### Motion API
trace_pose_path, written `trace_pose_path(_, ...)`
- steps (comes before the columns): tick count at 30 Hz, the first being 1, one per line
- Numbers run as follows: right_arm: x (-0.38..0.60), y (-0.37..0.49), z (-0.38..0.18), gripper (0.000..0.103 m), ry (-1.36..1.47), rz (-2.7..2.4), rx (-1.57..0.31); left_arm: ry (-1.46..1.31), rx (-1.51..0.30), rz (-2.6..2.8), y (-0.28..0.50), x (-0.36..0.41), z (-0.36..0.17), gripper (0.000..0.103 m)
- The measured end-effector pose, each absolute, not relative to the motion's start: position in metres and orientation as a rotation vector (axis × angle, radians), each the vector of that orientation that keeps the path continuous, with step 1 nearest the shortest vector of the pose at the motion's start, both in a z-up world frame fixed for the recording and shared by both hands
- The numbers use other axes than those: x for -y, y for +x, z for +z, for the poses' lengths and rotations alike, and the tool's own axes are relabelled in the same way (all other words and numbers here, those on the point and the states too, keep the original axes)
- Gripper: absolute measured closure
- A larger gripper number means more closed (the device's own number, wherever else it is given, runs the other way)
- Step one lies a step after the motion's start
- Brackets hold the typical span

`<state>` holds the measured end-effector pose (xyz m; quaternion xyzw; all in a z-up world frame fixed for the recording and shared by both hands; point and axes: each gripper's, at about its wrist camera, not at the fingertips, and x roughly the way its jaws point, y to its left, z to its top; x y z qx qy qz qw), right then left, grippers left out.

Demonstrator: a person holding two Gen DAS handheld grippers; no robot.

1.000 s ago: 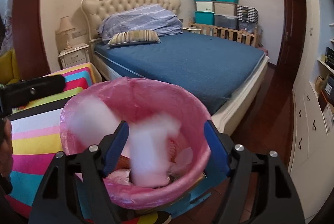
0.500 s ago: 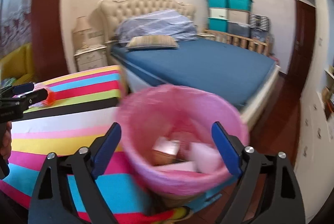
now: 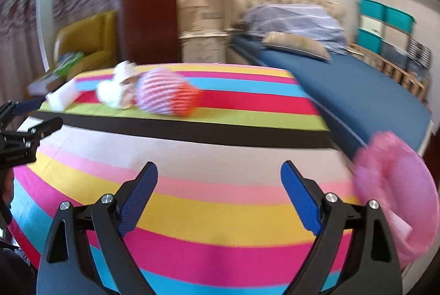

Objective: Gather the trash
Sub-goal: 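Move both open tools back over the table, then grasp the L-shaped foam piece with the left tool while the right tool grasps a paper cup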

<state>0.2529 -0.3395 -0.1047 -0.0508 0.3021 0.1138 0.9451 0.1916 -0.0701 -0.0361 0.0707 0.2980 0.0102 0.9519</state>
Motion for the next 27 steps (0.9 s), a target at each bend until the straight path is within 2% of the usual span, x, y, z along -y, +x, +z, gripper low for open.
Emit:
trace_pose_path(6,0.252,0.290,-0.108,0.015,-0.162,0.379,-0.648,0.081,-0.636,0.182,0.188,-0.020,-0.040,0.014)
trace_pose_path(11,0.191,0.332,-0.097,0.015,-0.256,0.472,-0.632,0.081,-0.647,0.222,0.190,-0.065,-0.042,0.014)
trace_pose_path(19,0.119,0.405,-0.081,0.015,-0.384,0.581,-0.634,0.074,-0.643,0.176,0.226,-0.091,-0.030,0.014)
trace_pose_path(27,0.104,0.446,-0.109,0.015,-0.439,0.616,-0.747,0.056,-0.691,0.118,0.273,-0.106,-0.035,0.014)
